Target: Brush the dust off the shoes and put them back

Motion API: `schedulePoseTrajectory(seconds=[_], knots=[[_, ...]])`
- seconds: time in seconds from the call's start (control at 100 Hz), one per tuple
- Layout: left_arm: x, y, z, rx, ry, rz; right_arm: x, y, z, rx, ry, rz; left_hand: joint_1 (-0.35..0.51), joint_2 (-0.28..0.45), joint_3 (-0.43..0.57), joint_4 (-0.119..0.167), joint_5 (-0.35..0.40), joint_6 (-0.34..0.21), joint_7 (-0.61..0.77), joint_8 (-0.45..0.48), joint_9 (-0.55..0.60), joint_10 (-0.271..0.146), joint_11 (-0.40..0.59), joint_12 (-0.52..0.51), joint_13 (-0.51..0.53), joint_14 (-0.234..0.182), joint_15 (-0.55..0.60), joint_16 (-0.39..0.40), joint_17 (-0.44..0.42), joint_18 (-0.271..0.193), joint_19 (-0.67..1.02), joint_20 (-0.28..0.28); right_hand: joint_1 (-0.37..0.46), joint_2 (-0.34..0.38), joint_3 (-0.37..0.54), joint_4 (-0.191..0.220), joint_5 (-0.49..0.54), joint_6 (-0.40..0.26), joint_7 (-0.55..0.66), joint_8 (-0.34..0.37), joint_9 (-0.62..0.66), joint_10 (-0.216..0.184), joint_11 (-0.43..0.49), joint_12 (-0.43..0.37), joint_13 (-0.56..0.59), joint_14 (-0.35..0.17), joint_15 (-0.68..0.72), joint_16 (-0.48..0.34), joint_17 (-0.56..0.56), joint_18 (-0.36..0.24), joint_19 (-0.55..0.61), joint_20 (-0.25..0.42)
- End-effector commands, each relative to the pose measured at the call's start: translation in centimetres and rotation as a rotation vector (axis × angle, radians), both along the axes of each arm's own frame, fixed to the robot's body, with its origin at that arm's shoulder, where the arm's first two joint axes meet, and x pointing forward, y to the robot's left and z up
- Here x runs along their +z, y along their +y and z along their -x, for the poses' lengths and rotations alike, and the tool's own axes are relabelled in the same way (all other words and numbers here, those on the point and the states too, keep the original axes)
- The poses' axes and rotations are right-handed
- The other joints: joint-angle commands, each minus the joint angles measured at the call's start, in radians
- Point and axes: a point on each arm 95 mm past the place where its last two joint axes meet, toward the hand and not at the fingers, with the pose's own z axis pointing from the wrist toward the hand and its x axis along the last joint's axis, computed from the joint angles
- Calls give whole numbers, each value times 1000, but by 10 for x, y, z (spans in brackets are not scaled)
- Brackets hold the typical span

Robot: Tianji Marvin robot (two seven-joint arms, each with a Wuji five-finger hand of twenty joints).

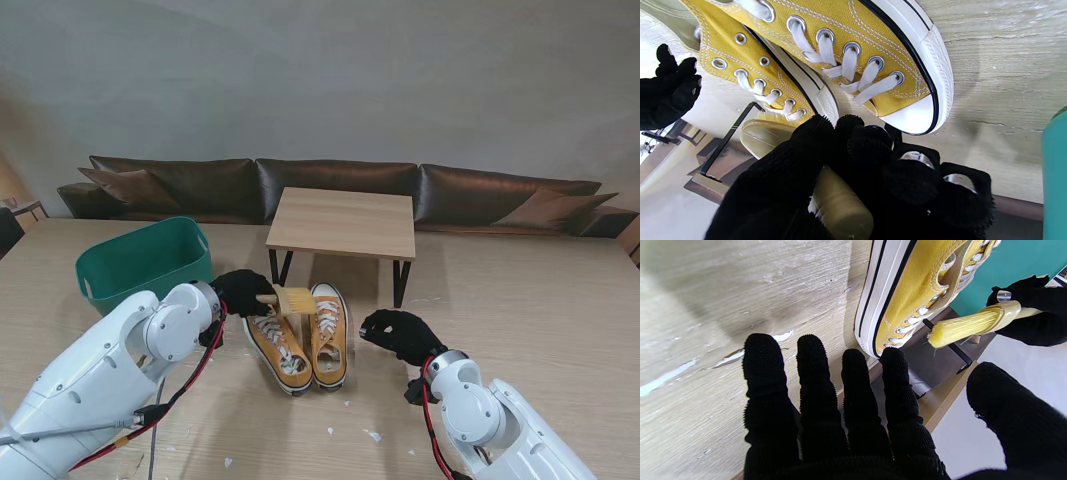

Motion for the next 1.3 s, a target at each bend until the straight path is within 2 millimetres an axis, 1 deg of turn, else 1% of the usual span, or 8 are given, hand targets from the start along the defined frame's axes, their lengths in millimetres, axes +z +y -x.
schedulePoseTrajectory(seconds=[0.0,0.41,0.64,1.04,1.17,1.29], knots=[[1,0,5,-10,10,-5,-2,3,3,13,15,0,47,41,0,4,14,-7,26,5,59,21,13,-2,57,72,89,-4,3,-7,61,-7,-15,37,-22,19,0,4,11,-16,22,17,10,-5,19,8,11,10,-309,21,22,4],[14,17,30,17,-37,-34,-2,3,2,13,17,-1,47,44,-4,4,12,-11,26,5,58,17,11,-2,56,70,87,-5,0,-10,59,-8,-13,37,-22,20,0,6,10,-16,22,16,11,-5,20,9,12,10,-309,22,22,4],[15,35,55,82,-83,-68,-3,4,2,13,17,-1,48,47,-7,5,11,-11,27,5,58,17,9,-1,57,68,86,-6,-2,-13,58,-8,-13,37,-22,20,1,5,10,-16,24,18,11,-5,20,11,12,10,-309,22,23,5],[-4,73,105,245,-130,-152,-4,4,3,15,21,0,51,46,-9,5,11,-13,27,6,58,18,7,0,56,70,83,-7,-11,-14,55,-7,-15,36,-21,19,3,5,12,-16,25,18,12,-5,24,8,14,11,-308,22,23,5],[-9,86,117,297,-153,-170,-4,4,3,14,20,1,52,45,-8,5,10,-13,28,7,58,20,6,0,56,70,82,-7,-11,-14,54,-7,-15,37,-20,19,3,5,12,-16,26,18,12,-5,23,10,13,10,-308,22,24,5],[-14,96,125,342,-172,-179,-4,4,3,16,21,2,53,45,-7,5,11,-11,27,6,58,22,6,0,56,71,81,-7,-13,-14,54,-6,-15,37,-21,19,3,6,12,-16,26,19,12,-5,24,9,14,10,-308,22,24,5]])
